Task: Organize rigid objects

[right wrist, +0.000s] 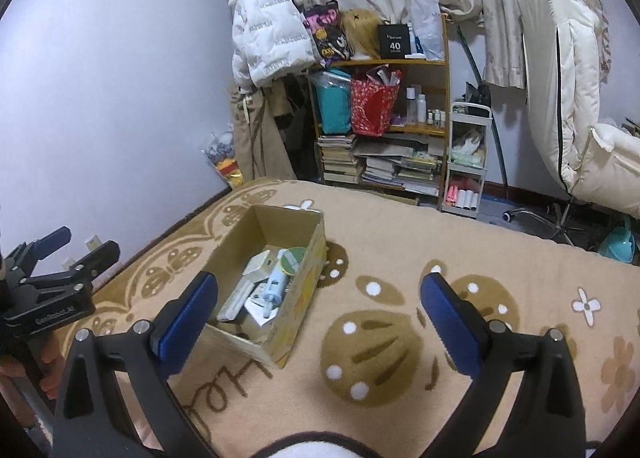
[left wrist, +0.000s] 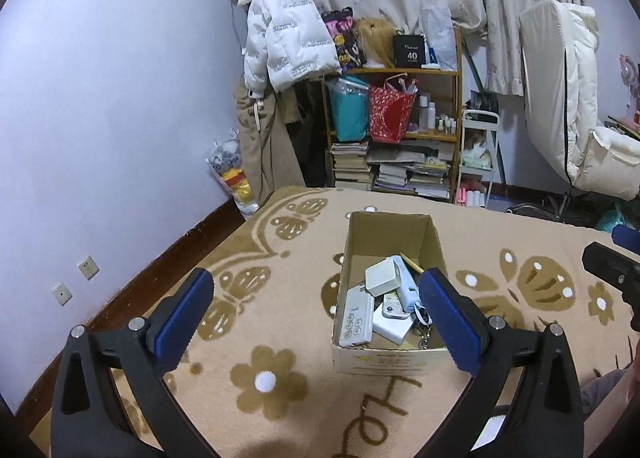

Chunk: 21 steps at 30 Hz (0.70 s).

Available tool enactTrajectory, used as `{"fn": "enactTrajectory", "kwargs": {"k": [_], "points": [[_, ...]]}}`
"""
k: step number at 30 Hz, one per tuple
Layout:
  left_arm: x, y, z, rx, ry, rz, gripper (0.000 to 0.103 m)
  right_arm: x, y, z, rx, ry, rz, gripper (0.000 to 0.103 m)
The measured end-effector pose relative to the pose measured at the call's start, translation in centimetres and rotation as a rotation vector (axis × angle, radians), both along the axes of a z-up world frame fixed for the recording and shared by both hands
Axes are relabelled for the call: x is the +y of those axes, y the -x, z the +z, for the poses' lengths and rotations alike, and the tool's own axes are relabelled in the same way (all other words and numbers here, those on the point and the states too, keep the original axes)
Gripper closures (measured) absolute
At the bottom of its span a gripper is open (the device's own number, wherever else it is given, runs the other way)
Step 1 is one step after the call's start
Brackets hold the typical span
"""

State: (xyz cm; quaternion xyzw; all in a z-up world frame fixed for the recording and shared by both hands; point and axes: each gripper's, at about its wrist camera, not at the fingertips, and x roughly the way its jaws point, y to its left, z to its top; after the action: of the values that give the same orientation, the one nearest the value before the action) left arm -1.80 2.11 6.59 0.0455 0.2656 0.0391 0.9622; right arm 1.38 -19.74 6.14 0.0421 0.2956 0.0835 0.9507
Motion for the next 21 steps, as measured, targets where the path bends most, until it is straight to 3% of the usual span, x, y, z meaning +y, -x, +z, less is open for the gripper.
{"fn": "enactTrajectory", "kwargs": {"k": [11,17,21], "points": [[-0.2,1.8,-1.2,-0.068,0.036,-0.024,0.001,-1.0,2.3,-1.8,-0.097,-0.022,-0.016,0.000],[-0.3,1.8,-2.6,-0.067,0.012,-0.040,0.001,-1.1,2.1,-3.9,-0.064,0.019,-0.026,0.000],[-0.4,1.5,-3.8,-0.053,0.010,-0.047,0.001,-1.4,1.8,-4.8,-0.024,-0.010,-0.037,0.000]]}}
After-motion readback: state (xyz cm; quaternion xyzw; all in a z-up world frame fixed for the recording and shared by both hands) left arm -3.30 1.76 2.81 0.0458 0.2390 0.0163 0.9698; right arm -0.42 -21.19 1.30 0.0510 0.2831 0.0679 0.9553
